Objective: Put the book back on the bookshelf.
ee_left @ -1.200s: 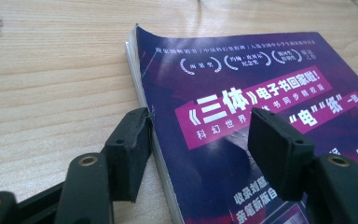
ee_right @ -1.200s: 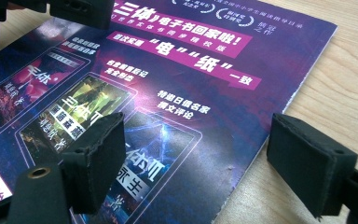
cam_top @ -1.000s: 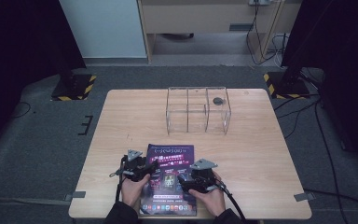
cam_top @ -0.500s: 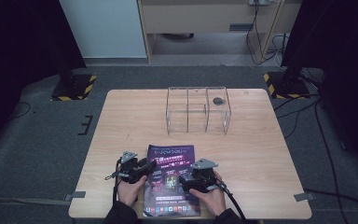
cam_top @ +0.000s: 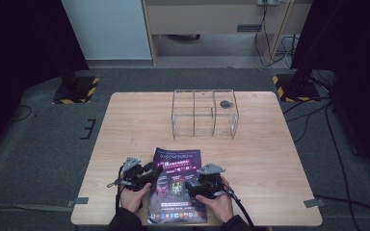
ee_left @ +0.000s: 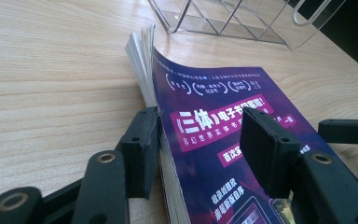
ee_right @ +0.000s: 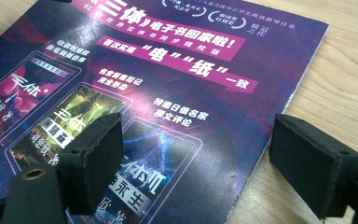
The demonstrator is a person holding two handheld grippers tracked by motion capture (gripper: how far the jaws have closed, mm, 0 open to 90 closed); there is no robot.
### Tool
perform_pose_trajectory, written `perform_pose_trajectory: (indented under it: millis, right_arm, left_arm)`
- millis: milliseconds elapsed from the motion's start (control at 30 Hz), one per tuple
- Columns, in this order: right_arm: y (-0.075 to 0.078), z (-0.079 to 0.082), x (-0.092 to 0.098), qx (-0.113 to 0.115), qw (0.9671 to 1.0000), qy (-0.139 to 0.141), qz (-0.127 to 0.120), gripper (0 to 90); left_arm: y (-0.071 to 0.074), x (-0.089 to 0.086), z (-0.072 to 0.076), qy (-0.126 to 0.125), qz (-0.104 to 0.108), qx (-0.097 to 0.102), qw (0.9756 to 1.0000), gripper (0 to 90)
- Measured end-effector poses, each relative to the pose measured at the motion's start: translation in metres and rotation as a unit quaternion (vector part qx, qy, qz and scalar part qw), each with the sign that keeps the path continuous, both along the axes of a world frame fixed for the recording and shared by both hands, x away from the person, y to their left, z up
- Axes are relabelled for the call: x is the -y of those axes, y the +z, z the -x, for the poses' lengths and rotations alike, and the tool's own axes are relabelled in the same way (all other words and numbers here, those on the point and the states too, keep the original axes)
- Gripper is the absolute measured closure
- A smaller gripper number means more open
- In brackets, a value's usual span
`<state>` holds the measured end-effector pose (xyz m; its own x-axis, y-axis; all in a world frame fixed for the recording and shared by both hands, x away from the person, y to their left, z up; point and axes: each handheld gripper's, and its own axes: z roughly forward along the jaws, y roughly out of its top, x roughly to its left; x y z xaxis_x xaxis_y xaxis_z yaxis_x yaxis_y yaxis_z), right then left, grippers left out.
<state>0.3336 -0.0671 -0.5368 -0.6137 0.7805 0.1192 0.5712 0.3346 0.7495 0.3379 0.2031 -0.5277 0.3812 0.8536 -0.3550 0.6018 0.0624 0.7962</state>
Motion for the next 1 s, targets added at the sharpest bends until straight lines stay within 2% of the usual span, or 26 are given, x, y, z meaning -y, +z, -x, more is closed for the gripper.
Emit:
perform_pose_trajectory:
  millis: [167, 267, 400, 467, 800, 900, 1000]
  right_arm:
    - [0.0, 0.0, 0.001, 0.001, 1.0, -0.004, 0.0, 17.8]
    - [0.0, 0.0, 0.001, 0.0, 1.0, -0.003, 0.0, 17.8]
    - [0.0, 0.0, 0.001, 0.0, 1.0, -0.002, 0.0, 17.8]
    - [0.0, 0.0, 0.001, 0.0, 1.0, -0.002, 0.0, 17.8]
    - [0.0, 0.0, 0.001, 0.001, 1.0, -0.003, 0.0, 17.8]
    - [0.0, 0.0, 0.001, 0.001, 1.0, -0.003, 0.0, 17.9]
    - [0.0, 0.0, 0.001, 0.001, 1.0, -0.002, 0.001, 17.8]
  left_arm:
    - [-0.004, 0.001, -0.006, -0.005, -0.011, -0.004, 0.9999, 43.2]
    - [-0.008, 0.002, -0.009, -0.001, -0.034, -0.022, 0.9992, 42.3]
    - [-0.008, 0.002, -0.011, 0.001, -0.038, -0.028, 0.9989, 42.4]
    - [-0.009, 0.003, -0.012, 0.004, -0.04, -0.039, 0.9984, 42.6]
    - [-0.008, 0.01, -0.02, 0.016, -0.061, -0.036, 0.9974, 41.0]
    - [-0.008, 0.011, -0.019, 0.025, -0.054, -0.038, 0.9975, 41.5]
    - [-0.009, 0.005, -0.017, 0.038, -0.017, -0.036, 0.9985, 44.9]
